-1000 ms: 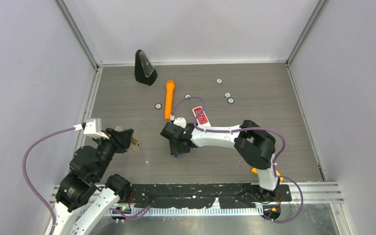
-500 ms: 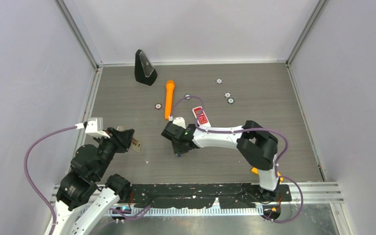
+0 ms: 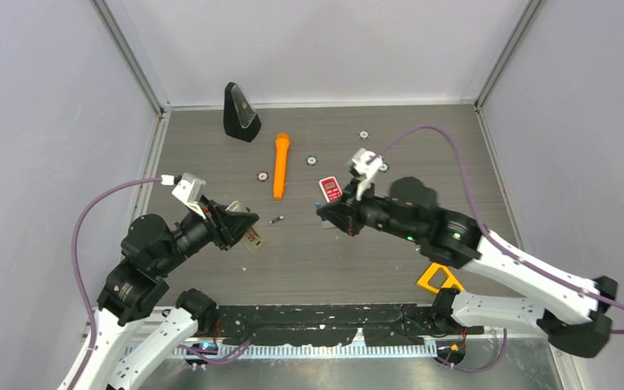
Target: Load the batteries into the remote control
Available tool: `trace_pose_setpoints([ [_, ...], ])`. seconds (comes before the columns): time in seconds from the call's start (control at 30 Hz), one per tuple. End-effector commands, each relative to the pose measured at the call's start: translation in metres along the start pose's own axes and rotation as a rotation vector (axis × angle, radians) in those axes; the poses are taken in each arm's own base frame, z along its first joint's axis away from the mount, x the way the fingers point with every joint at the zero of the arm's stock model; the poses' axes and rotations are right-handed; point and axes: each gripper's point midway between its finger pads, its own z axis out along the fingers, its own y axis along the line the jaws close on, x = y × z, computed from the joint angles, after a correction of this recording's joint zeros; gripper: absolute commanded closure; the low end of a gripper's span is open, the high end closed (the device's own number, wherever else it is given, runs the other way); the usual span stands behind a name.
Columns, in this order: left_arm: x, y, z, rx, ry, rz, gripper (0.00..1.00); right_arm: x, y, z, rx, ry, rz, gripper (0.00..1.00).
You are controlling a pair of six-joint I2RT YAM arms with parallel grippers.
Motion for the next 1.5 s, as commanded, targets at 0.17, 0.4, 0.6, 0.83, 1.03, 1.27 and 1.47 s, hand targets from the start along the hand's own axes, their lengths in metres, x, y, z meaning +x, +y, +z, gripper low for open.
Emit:
trace_pose_setpoints([
  [0.17,-0.030,-0.101,-0.004,0.566,-0.005,0.083,1.00,-0.035,0.078,-0.079,-0.468,-0.126,-0.238,0.95],
  [0.4,-0.038,-0.118,0.003,0.674,0.015,-0.015,1.00,-0.042,0.109,-0.104,-0.660,-0.144,-0.246,0.95],
  [0.6,-0.044,-0.121,0.013,0.693,0.003,-0.147,1.00,-0.043,0.112,-0.102,-0.666,-0.129,-0.200,0.95],
  [0.83,-0.032,-0.113,0.034,0.698,0.029,-0.286,1.00,-0.044,0.110,-0.089,-0.621,-0.075,-0.096,0.93],
  [1.03,-0.016,-0.099,0.053,0.648,0.029,-0.338,1.00,-0.042,0.084,-0.073,-0.417,0.006,0.033,0.93],
  [1.27,0.002,-0.086,0.084,0.594,0.019,-0.451,1.00,-0.020,0.052,-0.060,-0.181,0.147,0.167,0.93],
  [1.47,0.012,-0.080,0.102,0.554,0.032,-0.503,1.00,-0.002,0.025,-0.051,0.033,0.244,0.232,0.93],
])
